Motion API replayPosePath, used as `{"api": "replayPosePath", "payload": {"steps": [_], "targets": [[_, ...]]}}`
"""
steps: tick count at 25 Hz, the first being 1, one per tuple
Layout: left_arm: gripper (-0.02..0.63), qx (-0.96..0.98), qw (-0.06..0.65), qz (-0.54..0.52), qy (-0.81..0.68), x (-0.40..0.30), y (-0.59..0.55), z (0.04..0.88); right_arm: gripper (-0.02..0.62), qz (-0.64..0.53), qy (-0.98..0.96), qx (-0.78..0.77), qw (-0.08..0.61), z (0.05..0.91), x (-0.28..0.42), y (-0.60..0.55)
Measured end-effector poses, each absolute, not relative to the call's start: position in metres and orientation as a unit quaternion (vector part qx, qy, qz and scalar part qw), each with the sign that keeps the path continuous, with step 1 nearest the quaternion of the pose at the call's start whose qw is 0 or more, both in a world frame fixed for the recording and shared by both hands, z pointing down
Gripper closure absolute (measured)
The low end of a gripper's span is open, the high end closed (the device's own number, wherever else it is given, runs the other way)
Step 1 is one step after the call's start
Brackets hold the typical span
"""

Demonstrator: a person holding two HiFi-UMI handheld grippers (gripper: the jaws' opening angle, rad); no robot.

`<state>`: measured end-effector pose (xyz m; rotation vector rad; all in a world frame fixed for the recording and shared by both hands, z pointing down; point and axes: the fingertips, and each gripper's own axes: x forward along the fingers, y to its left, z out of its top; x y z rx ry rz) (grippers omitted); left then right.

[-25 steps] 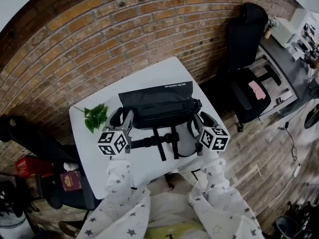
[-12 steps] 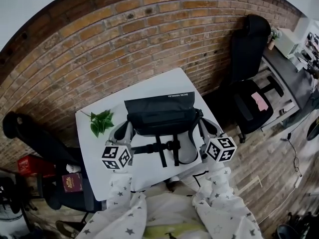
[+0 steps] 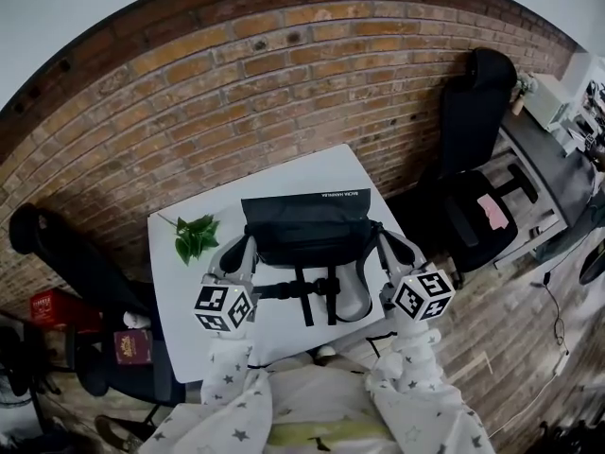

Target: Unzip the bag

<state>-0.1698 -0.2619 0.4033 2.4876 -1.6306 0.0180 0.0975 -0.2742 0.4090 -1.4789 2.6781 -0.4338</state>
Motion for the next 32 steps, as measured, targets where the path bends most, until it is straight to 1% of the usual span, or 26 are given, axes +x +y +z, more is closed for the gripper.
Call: {"api": "replayPosePath", "payload": {"steps": [13,32], "targets": [[0.607,0.818,0.041,-0.009,-0.573,-0.169,-0.246,0.373,0.586,-0.103,0.866,-0.482,0.087,0.366,0.115,-0.265],[0.607,0.807,0.028,0.012,-0.590,-0.169,-0.232,0.374,0.586,-0.087,0.863,-0.492,0.079,0.367,0.122,-0.255]]}}
